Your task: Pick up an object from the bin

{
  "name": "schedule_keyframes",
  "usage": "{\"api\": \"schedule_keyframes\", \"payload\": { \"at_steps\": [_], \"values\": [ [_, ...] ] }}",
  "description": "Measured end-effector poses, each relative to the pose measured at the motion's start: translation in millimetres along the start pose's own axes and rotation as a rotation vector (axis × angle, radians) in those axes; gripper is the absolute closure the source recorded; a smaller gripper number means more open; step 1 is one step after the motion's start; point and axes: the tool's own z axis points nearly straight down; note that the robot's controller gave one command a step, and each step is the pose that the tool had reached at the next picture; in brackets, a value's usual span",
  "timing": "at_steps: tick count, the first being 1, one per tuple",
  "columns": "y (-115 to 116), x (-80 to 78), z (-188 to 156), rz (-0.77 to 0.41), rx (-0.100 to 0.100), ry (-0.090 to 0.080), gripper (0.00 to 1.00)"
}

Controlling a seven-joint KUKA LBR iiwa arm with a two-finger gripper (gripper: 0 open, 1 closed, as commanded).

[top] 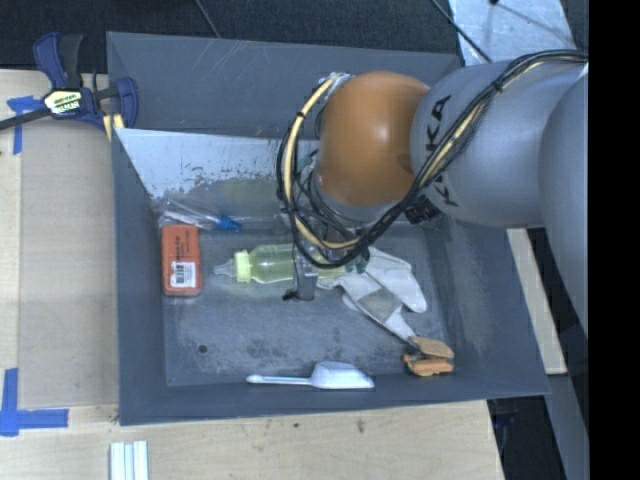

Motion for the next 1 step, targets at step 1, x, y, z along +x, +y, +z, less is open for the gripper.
{"api": "schedule_keyframes", "payload": {
  "at_steps": [1],
  "values": [
    [-82.2,-32.9,73.2,0.05,0.0,0.002,0.0]
  ]
}}
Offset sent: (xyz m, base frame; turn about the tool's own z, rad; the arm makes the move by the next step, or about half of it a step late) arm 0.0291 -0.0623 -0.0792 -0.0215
